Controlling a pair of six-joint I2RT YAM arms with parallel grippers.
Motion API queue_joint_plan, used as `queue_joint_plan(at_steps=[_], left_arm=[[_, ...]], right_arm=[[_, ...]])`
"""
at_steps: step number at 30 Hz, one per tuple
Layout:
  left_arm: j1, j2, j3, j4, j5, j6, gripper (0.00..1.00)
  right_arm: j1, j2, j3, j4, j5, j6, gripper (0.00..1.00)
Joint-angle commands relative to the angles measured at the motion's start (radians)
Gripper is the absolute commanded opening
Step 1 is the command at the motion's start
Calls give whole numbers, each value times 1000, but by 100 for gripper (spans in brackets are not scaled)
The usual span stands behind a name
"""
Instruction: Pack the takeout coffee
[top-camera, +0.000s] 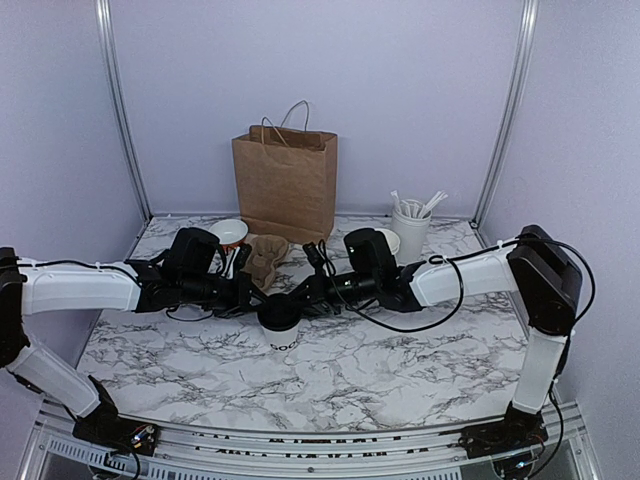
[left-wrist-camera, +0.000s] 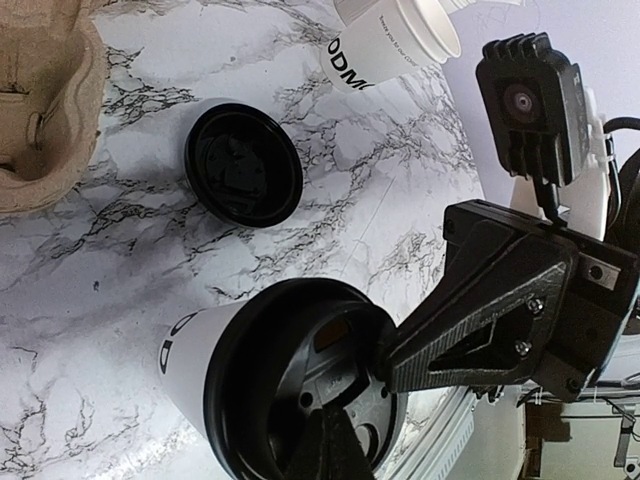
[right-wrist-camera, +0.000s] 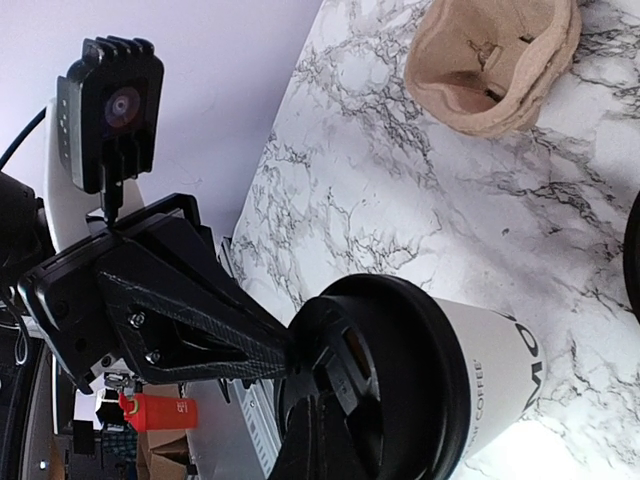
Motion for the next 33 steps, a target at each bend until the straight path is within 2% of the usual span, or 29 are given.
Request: queue_joint_plan(at_steps=[1, 4, 10, 18, 24, 33], left_arm=[[-6, -35, 39, -20, 21, 20, 1], [-6, -59, 29, 34, 62, 5, 0], [-6, -72, -38, 250, 184, -80, 0], [20, 30, -209, 473, 234, -187, 0], [25, 114, -262, 481, 235, -186, 0], [29, -31, -171, 389, 234, -152, 0]], right_arm=[[1, -11, 19, -16, 6, -10, 0], [1, -11, 13, -16, 7, -8, 0], [1, -13, 10, -23, 15, -12, 0], [1, -12, -1, -27, 25, -12, 0], [1, -5, -8, -26, 28, -13, 0], [1, -2, -5, -25, 26, -13, 0]])
